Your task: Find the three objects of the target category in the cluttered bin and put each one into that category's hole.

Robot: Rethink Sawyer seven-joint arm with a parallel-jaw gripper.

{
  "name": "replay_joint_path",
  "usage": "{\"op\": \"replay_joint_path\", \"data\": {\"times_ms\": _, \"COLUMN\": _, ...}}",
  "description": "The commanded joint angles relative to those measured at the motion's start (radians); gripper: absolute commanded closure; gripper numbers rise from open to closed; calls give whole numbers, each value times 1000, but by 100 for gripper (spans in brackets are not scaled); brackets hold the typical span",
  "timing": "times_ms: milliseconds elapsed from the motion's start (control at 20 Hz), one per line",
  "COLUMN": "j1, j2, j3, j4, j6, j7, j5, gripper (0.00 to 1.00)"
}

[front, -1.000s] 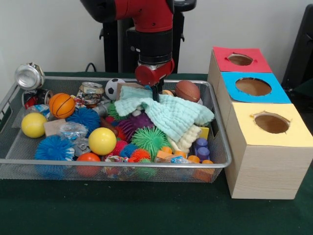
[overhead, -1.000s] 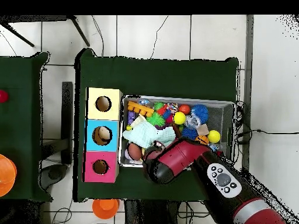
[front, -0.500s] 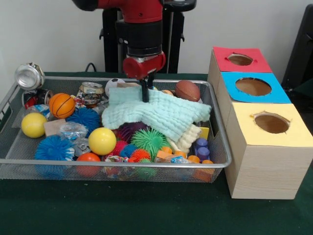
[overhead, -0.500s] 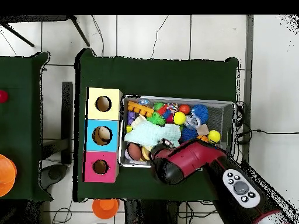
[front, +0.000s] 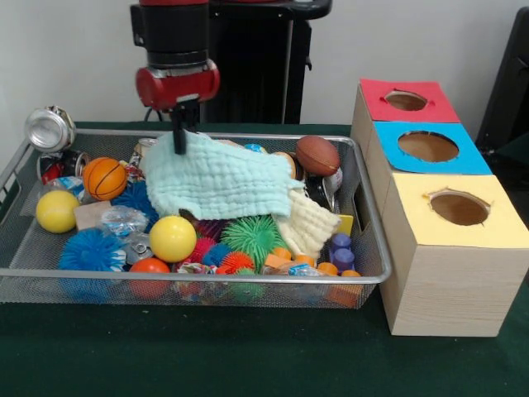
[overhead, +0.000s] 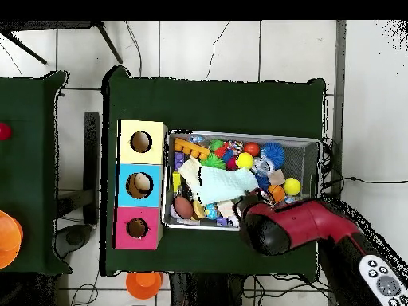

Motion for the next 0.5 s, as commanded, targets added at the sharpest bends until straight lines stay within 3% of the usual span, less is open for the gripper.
{"op": "replay_joint_path", "data": {"times_ms": 50, "j1": -84, "j2": 4, "j3": 126, "j4": -15, "j6": 201, "j7": -420, "j5": 12, "gripper": 100}}
{"op": "replay_joint_path", "data": {"times_ms": 500, "j1": -117, "j2": 51, "j3": 156, "j4": -92, "j6": 260, "j7": -482, "j5": -20, "gripper": 100}}
